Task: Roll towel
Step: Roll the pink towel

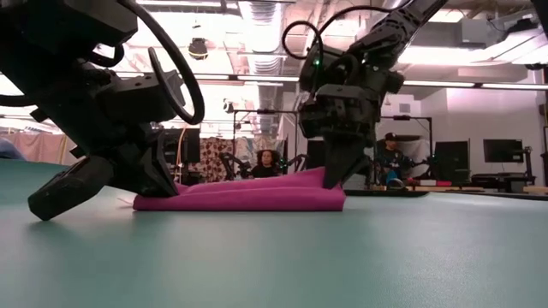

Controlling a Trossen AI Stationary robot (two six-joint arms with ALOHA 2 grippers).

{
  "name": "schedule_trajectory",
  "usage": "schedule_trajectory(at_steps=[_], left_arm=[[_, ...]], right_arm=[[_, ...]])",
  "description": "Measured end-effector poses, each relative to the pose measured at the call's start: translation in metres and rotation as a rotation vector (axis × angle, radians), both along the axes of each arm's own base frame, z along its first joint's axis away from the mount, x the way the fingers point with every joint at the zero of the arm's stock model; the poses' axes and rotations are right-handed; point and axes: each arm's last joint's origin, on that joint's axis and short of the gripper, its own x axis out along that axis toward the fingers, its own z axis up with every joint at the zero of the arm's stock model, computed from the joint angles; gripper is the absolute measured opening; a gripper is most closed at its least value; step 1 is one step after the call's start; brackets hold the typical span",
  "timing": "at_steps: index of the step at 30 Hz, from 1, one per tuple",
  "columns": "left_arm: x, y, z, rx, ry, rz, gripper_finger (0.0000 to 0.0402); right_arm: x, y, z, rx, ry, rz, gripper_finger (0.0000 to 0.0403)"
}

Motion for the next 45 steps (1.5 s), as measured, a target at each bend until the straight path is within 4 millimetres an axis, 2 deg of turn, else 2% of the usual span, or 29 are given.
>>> schedule_trajectory(at_steps=[6,12,14,16,19,22,25,28,31,37,41,45], left_arm=[[0.0,0.0,0.0,-0.003,-0.001,0.003,0.0],[0.0,0.0,0.0,-0.006,-0.012,0.013,0.0],[0.0,0.0,0.0,-0.007,-0.015,0.017,0.0],[0.0,0.0,0.0,-0.009,-0.017,0.02,0.0],[0.003,-0.002,0.004,-0.013,-0.026,0.013,0.0],[0.004,-0.003,0.013,-0.028,-0.051,0.004,0.0],[0.002,-0.002,0.028,-0.053,-0.082,-0.001,0.0],[0.0,-0.002,0.045,-0.066,-0.138,-0.001,0.0],[-0.001,0.0,0.055,-0.055,-0.178,0.008,0.0],[-0.002,0.002,0.057,-0.055,-0.173,0.012,0.0],[-0.006,-0.006,0.058,-0.054,-0.199,0.006,0.0],[-0.007,-0.009,0.059,-0.066,-0.244,0.026,0.0]], right_arm=[[-0.01,-0.005,0.019,-0.073,-0.02,-0.007,0.0057],[-0.012,0.001,0.023,-0.111,-0.027,0.036,0.0057],[-0.011,0.003,0.023,-0.194,-0.015,0.017,0.0057],[-0.013,0.008,0.031,-0.319,-0.033,0.017,0.0056],[-0.009,0.022,0.059,-0.463,-0.217,0.051,0.0056],[-0.001,0.04,0.075,-0.503,-0.387,0.12,0.0051],[0.009,0.055,0.067,-0.533,-0.445,0.206,0.0034],[0.02,0.06,0.052,-0.559,-0.459,0.243,0.0012],[0.033,0.062,0.035,-0.566,-0.483,0.249,0.0008],[0.042,0.061,0.002,-0.545,-0.409,0.252,0.0015],[0.045,0.064,-0.008,-0.559,-0.397,0.27,0.0015],[0.047,0.062,-0.029,-0.565,-0.343,0.273,0.0014]])
